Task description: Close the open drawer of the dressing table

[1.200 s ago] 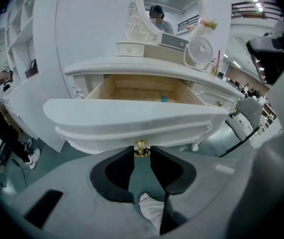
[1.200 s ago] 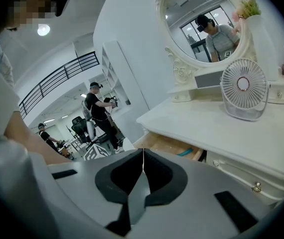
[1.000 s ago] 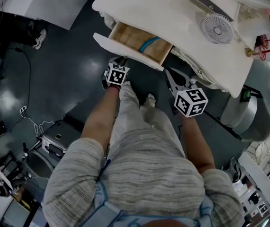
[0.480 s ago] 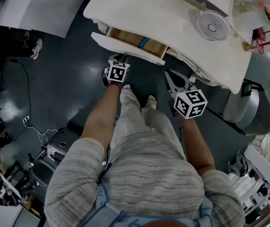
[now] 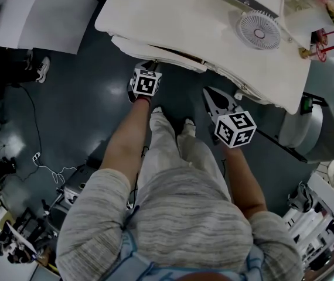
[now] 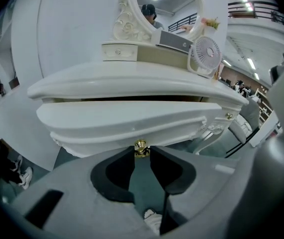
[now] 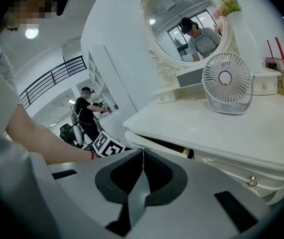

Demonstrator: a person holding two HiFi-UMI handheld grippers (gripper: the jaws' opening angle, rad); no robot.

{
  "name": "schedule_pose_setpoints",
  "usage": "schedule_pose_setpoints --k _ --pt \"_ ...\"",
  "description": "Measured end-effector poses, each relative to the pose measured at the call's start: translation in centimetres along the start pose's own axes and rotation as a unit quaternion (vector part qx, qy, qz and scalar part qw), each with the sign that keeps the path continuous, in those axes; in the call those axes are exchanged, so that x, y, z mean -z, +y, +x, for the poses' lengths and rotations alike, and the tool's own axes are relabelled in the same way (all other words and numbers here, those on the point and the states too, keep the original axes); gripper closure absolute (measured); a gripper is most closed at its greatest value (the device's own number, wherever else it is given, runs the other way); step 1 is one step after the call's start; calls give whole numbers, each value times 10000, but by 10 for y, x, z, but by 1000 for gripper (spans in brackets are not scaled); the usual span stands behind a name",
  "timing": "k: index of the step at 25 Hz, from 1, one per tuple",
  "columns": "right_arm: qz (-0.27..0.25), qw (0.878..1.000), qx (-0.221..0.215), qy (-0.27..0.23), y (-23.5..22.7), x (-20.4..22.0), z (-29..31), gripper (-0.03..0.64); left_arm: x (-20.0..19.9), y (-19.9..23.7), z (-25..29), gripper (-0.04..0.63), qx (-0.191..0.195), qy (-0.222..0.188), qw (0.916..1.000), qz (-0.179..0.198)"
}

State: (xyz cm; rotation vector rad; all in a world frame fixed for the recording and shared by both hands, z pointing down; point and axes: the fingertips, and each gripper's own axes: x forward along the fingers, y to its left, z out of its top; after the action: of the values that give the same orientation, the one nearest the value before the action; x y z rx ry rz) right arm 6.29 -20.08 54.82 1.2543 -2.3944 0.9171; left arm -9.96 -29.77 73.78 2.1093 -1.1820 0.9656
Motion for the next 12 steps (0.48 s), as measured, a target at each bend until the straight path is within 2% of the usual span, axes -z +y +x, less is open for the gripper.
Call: schedule_pose_setpoints --k 12 --pt "144 9997 165 -96 -16 -7 11 606 -36 6 23 488 86 -219 9997 -46"
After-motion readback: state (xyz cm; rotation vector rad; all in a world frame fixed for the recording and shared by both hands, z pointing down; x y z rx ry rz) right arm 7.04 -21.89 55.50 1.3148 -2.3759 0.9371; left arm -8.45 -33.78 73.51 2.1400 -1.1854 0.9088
